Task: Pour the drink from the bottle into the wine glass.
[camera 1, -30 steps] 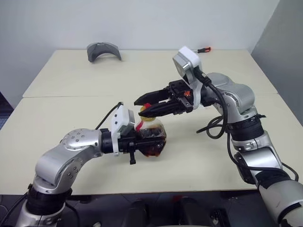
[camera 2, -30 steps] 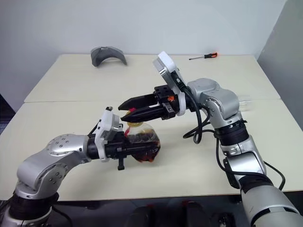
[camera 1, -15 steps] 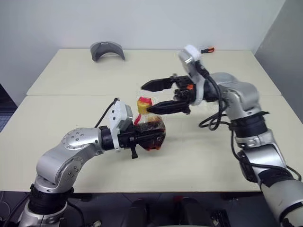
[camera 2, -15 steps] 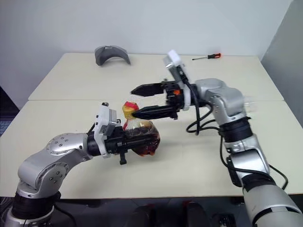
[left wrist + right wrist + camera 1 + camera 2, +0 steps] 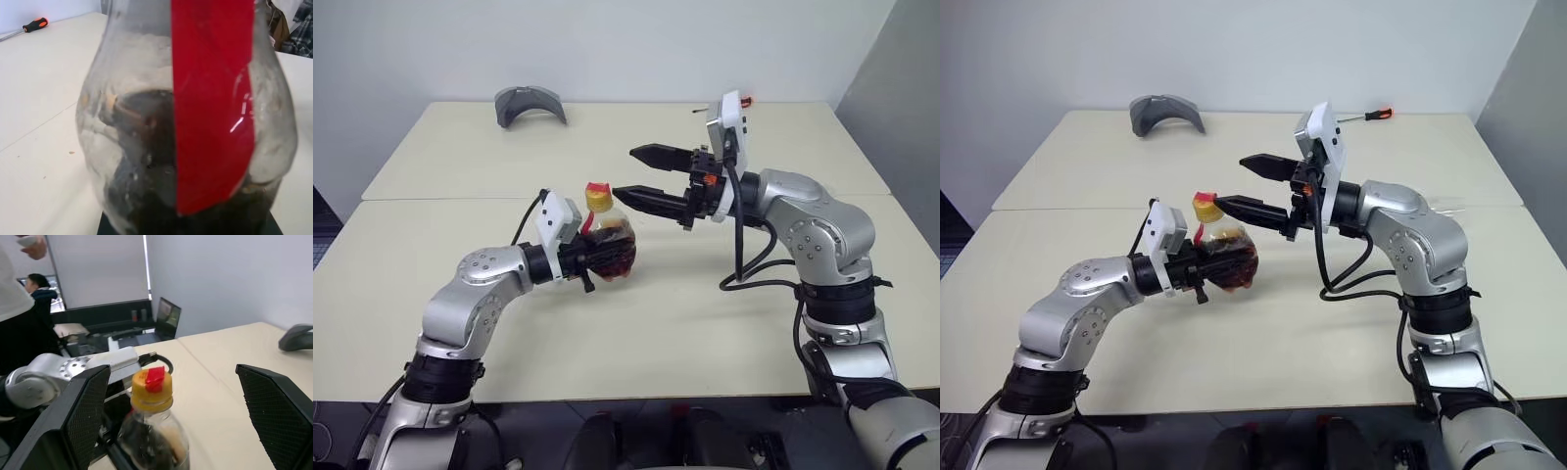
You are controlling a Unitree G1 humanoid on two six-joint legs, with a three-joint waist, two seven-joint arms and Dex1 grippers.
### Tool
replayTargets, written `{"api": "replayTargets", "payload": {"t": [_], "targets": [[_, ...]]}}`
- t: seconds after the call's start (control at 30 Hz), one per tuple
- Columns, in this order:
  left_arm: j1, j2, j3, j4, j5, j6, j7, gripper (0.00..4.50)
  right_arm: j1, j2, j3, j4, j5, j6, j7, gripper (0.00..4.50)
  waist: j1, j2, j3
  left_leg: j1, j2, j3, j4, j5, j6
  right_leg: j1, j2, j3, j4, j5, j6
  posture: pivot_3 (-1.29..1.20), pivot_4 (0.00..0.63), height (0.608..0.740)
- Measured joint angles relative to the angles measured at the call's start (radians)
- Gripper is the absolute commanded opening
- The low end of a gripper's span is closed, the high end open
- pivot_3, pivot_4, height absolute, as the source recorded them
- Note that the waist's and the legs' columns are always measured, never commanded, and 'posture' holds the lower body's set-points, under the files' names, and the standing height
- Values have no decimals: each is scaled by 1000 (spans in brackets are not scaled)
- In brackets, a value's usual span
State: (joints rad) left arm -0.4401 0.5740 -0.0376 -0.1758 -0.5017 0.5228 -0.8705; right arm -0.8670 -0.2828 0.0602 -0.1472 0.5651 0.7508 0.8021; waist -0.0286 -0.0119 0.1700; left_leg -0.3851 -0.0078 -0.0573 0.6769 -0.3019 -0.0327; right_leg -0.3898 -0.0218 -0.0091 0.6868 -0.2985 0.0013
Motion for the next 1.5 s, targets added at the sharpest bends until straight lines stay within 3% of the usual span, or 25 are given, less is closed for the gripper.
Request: {"api": "replayTargets", "payload": {"t": [0.2, 0.67, 1.2, 1.37, 1.5], "targets": [[-61, -35, -18, 64, 32, -44, -19, 739, -10, 54, 42, 30, -39, -41, -42, 4365, -1, 0, 0, 0, 0, 0, 0, 0, 0, 0, 0, 0, 0, 0, 0, 0, 150, 740], [-37, -40, -16, 61, 39, -34, -22, 739, -34, 57, 82, 149, -120, -147, -36, 4365, -1, 0, 0, 0, 0, 0, 0, 0, 0, 0, 0, 0, 1, 0, 0, 0, 150, 740], [-3, -7, 11, -4, 31, -10, -27, 738, -9, -149, 40, 191, -126, -167, 89, 4365, 0, 0, 0, 0, 0, 0, 0, -2, 3, 0, 0, 0, 0, 0, 0, 0, 150, 740], [-38, -10, 11, 14, 33, -12, -35, 738, 5, -127, 41, 131, -76, -128, 124, 4365, -4, 0, 0, 0, 1, 0, 0, -2, 3, 0, 1, 0, 1, 0, 0, 0, 150, 740], [-44, -12, 5, 24, 35, -19, -40, 738, 6, -35, 56, 98, -61, -108, 94, 4365, -3, 0, 0, 0, 1, 0, 0, -2, 3, 0, 1, 0, 1, 0, 0, 0, 150, 740]]}}
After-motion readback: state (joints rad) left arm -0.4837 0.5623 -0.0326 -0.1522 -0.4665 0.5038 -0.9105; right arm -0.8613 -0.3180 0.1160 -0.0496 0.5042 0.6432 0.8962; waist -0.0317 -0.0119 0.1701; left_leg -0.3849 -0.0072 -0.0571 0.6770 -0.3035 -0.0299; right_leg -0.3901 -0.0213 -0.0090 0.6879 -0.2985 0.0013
